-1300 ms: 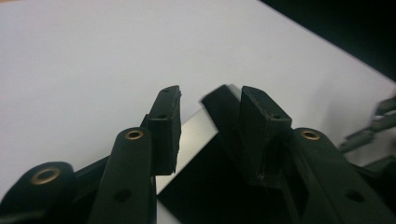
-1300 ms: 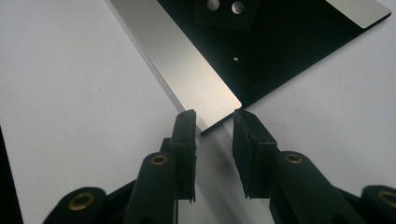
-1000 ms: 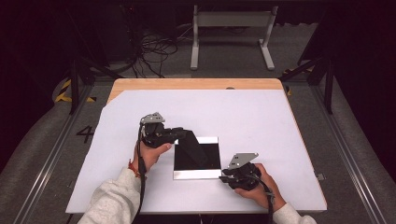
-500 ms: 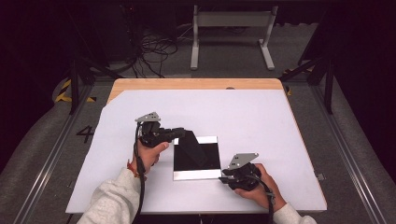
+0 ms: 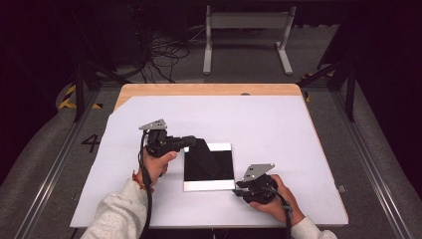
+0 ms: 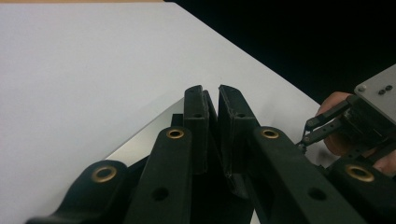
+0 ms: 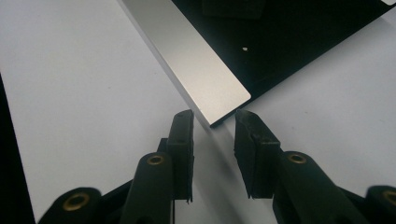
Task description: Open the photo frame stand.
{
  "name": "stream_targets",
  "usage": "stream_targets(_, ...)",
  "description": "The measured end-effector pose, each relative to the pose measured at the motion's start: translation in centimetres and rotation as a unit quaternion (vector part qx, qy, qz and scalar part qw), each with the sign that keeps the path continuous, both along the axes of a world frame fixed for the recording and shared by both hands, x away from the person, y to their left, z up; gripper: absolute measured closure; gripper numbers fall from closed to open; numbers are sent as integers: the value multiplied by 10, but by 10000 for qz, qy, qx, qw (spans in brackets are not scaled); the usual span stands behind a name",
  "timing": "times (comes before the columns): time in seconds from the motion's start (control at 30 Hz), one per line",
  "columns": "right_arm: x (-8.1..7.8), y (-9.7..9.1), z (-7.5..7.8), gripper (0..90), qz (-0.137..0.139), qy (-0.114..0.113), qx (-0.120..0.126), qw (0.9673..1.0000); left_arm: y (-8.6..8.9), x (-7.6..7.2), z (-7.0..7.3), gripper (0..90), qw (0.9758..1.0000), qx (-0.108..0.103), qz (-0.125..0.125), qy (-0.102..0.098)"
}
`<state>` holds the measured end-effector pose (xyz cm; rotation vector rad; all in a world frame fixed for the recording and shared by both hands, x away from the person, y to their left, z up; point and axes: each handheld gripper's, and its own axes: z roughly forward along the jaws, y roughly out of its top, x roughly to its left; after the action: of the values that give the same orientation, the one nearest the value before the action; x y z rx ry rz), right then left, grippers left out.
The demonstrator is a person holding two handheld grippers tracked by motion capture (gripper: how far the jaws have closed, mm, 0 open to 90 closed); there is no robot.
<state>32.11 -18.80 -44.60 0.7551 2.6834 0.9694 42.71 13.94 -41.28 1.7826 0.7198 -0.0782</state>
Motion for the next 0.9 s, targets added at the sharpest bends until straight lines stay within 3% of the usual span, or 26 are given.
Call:
stream_targets(0.13,1,0,0,654,-22,5,53,10000,0,0,1,823,10000,25,-19,-65)
stream_targets(0.3,4,6,-1,526,-34,23,-15,10000,0,-3,2,827,9998,-63,-123,-152)
stream_targets(0.43,9,10,-2,459,47,69,31,10000,0,-5,5,829,9997,-35,-153,-212)
stream_targets(0.47,13,10,-2,392,16,154,81,9998,1,-7,5,830,9997,-71,-141,-206)
stream_targets(0.57,16,11,-4,320,55,186,163,9997,2,-8,5,830,9995,-88,-158,-264)
stream_targets(0.9,31,19,-4,207,295,363,123,9988,8,-20,13,841,9975,-164,-405,-554)
